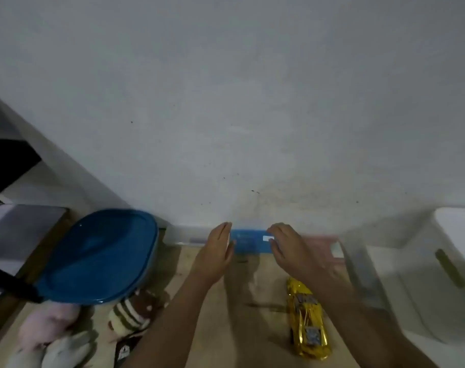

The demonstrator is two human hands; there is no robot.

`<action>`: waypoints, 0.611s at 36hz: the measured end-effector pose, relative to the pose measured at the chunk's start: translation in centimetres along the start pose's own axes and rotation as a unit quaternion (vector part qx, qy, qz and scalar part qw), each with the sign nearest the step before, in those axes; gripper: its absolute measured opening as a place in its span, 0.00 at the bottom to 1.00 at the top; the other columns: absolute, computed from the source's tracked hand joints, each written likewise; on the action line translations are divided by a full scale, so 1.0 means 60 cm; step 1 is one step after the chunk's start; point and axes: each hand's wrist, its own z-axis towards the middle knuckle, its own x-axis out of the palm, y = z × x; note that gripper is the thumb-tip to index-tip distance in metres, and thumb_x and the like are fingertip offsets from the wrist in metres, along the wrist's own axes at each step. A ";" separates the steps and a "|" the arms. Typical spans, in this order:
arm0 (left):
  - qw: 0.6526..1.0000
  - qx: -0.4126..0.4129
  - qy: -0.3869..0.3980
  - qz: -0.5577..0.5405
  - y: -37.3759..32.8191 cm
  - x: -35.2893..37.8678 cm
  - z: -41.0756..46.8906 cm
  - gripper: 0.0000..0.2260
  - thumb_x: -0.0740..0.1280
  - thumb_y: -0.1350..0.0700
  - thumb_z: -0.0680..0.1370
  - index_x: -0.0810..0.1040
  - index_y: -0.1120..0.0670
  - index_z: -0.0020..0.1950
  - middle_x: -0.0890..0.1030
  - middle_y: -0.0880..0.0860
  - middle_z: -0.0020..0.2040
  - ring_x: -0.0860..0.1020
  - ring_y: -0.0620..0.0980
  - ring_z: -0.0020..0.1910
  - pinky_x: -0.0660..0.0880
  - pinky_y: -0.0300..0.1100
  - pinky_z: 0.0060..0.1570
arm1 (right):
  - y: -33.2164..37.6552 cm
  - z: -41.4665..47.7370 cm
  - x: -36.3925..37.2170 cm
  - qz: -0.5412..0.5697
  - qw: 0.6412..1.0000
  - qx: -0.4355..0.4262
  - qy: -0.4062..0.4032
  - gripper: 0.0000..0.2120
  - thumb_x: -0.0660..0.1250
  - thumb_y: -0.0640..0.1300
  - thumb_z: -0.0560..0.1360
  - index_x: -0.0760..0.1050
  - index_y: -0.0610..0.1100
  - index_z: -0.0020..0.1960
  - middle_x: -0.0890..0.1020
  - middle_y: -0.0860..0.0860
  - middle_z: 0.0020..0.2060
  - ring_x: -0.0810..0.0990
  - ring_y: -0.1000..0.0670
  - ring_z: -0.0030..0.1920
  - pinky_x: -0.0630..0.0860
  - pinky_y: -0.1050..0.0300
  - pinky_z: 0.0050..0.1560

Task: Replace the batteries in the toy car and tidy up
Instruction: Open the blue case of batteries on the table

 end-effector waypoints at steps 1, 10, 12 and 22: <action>1.000 -0.003 0.020 -0.004 0.006 0.009 0.003 0.22 0.56 0.53 0.82 0.57 0.56 0.75 0.61 0.53 0.75 0.61 0.48 0.73 0.55 0.33 0.68 | -0.010 0.003 0.014 -0.014 1.000 0.007 0.019 0.13 0.56 0.41 0.79 0.72 0.41 0.61 0.75 0.47 0.58 0.73 0.47 0.59 0.67 0.61 0.55; 0.997 0.001 0.074 0.014 0.062 0.084 0.048 0.25 0.62 0.57 0.79 0.59 0.57 0.74 0.61 0.54 0.74 0.61 0.50 0.73 0.58 0.37 0.70 | -0.077 0.033 0.085 -0.151 0.979 0.011 0.133 0.26 0.63 0.45 0.75 0.62 0.43 0.72 0.65 0.46 0.71 0.64 0.45 0.71 0.65 0.52 0.67; 0.997 0.014 0.071 0.021 0.068 0.095 0.060 0.25 0.64 0.58 0.78 0.61 0.58 0.74 0.61 0.56 0.74 0.61 0.51 0.73 0.57 0.37 0.70 | -0.095 0.043 0.104 -0.169 0.977 -0.012 0.126 0.27 0.70 0.45 0.70 0.69 0.42 0.67 0.73 0.44 0.66 0.73 0.42 0.65 0.73 0.49 0.60; 1.000 0.010 -0.009 -0.022 0.069 0.121 0.079 0.23 0.67 0.51 0.77 0.70 0.60 0.68 0.68 0.58 0.70 0.66 0.53 0.70 0.61 0.38 0.68 | -0.137 0.059 0.130 -0.254 0.958 -0.133 -0.010 0.19 0.68 0.52 0.70 0.79 0.40 0.55 0.83 0.45 0.51 0.82 0.46 0.51 0.79 0.53 0.51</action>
